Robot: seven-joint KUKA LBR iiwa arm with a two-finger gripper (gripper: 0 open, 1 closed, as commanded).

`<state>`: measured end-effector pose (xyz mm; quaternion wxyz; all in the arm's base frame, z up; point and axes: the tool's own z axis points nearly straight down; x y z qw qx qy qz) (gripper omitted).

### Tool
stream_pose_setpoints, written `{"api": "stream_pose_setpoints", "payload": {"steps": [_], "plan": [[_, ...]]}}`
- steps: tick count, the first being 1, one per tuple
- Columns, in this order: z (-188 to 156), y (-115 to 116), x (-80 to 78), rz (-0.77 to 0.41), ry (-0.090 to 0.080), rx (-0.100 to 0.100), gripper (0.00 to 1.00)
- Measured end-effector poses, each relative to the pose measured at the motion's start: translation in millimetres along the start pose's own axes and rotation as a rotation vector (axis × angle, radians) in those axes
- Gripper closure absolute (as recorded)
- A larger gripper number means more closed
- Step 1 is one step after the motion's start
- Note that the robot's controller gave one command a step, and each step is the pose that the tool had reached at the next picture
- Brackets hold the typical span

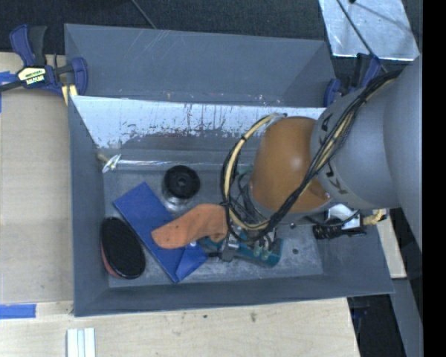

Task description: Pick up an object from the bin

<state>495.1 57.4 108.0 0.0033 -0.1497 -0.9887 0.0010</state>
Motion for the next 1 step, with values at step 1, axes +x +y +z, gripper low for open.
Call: {"api": "stream_pose_setpoints", "payload": {"steps": [1], "plan": [[-19.1,-0.7,1.1,0.0,0.004,0.002,1.0]]}}
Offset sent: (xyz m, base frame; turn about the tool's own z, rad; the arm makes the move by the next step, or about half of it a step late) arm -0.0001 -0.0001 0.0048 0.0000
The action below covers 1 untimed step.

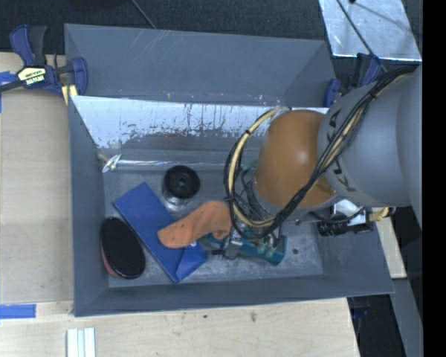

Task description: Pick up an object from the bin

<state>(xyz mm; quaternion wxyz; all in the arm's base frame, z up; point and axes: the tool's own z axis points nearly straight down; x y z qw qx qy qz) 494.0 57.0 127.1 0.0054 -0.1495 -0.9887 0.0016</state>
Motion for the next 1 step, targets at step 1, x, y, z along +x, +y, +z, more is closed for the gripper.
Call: {"api": "stream_pose_setpoints", "payload": {"steps": [1], "plan": [[-21.3,0.2,-0.5,0.0,-0.004,-0.002,1.0]]}}
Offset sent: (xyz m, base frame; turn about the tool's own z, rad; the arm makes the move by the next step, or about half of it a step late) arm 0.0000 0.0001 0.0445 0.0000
